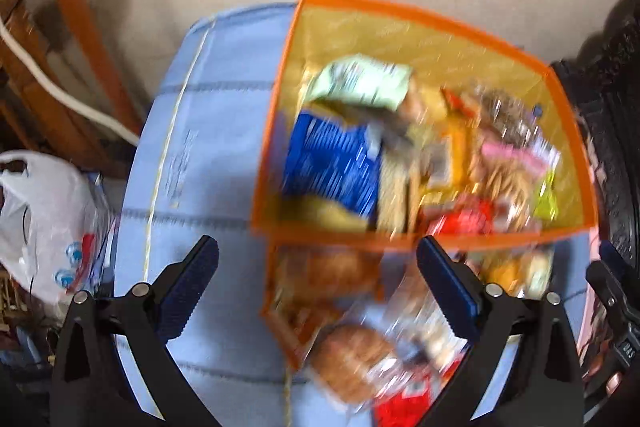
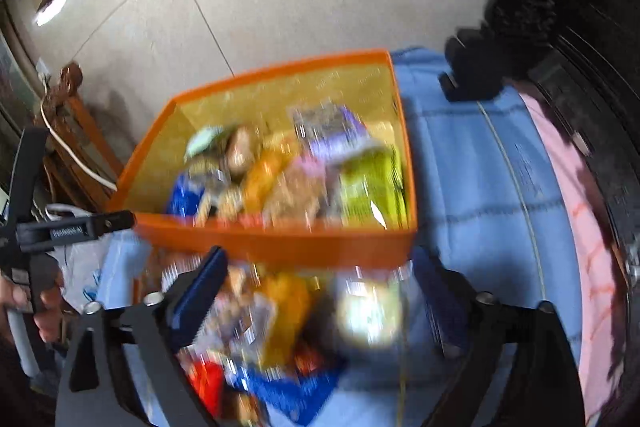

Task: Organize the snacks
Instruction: 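Move both tools back toward the remaining snack pile, then grasp the brown round bread bag with the left tool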

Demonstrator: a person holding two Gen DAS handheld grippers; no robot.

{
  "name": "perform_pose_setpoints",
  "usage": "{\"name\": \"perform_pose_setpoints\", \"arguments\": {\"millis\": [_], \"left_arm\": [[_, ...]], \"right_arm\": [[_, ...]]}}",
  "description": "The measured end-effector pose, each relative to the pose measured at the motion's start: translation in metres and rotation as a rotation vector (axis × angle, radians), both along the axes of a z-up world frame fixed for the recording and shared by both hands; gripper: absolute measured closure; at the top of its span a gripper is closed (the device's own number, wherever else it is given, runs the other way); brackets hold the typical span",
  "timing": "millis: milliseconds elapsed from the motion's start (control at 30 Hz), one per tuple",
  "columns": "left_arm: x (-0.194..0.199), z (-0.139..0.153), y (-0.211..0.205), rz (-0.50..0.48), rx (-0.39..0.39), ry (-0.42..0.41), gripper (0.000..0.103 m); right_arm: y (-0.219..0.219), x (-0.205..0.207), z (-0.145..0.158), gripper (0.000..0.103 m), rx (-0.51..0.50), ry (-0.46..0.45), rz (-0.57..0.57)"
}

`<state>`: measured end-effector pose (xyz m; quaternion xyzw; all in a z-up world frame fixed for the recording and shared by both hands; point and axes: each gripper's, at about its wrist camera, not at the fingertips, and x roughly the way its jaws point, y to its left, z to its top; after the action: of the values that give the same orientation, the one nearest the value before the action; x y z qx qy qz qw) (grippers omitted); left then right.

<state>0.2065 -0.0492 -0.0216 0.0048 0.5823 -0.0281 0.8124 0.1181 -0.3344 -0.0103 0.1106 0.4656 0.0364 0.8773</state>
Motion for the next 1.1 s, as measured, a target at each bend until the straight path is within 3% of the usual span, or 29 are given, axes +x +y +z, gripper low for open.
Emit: {"name": "perform_pose_setpoints", "arguments": {"millis": [267, 400, 700, 867, 1033, 1100], "left_arm": [[-0.067, -0.033, 0.023, 0.032, 0.001, 0.103, 0.006], [-0.088, -0.053, 0.022, 0.047, -0.005, 0.170, 0.006], [-0.094, -0.066, 0.001, 0.094, -0.032, 0.208, 0.005], [-0.079, -0.079, -0.004, 0.205, -0.064, 0.238, 0.005], [-0.071, -0.103, -0.012, 0.223, -0.034, 0.287, 0.004], [-0.074, -0.106, -0.013, 0.205, -0.005, 0.274, 0.012]], "right_arm": [[-0.006, -0.074, -0.040, 0.004, 0.012, 0.158, -0.057], [-0.005, -0.097, -0.047, 0.004, 0.047, 0.190, -0.072], [-0.012, -0.132, -0.047, 0.004, 0.088, 0.205, -0.098], [-0.014, -0.145, -0.055, 0.004, 0.088, 0.233, -0.095], [-0.017, -0.151, -0.054, 0.004, 0.071, 0.239, -0.083], [-0.019, -0.151, -0.053, 0.004, 0.060, 0.234, -0.079]]}}
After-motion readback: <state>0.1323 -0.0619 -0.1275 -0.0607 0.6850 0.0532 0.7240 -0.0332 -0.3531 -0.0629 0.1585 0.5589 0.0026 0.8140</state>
